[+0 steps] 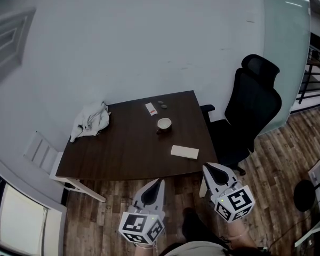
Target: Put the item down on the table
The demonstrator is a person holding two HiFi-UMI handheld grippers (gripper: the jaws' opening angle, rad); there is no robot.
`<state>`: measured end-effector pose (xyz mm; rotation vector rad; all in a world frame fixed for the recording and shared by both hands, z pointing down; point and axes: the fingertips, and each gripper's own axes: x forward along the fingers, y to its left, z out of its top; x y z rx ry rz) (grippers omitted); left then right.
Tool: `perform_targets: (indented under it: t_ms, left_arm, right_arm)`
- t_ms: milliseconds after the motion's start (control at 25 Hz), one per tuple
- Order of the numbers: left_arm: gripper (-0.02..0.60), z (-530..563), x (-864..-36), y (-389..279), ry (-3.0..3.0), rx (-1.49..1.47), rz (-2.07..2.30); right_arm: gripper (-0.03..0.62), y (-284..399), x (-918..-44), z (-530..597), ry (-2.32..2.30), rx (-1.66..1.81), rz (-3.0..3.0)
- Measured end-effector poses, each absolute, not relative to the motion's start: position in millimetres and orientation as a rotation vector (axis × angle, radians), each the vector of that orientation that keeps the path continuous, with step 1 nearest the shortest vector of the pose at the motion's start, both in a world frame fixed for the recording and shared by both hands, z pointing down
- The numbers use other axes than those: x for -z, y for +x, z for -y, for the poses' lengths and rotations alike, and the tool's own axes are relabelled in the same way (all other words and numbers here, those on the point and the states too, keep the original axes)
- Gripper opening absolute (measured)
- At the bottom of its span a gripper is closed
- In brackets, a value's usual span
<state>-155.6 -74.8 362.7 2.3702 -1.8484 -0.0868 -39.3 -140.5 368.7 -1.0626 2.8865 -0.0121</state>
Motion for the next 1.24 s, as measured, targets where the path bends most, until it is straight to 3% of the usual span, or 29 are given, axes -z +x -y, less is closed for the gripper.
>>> perform_targets:
  t_ms: [1240]
  left_arm:
    - [0.018,98.2,-359.5,-125.7,2.454,0.026,1.746]
  right_arm:
    - [0.006,-22.5,-363.8,154.3,-1.096,-0.014,-2.879]
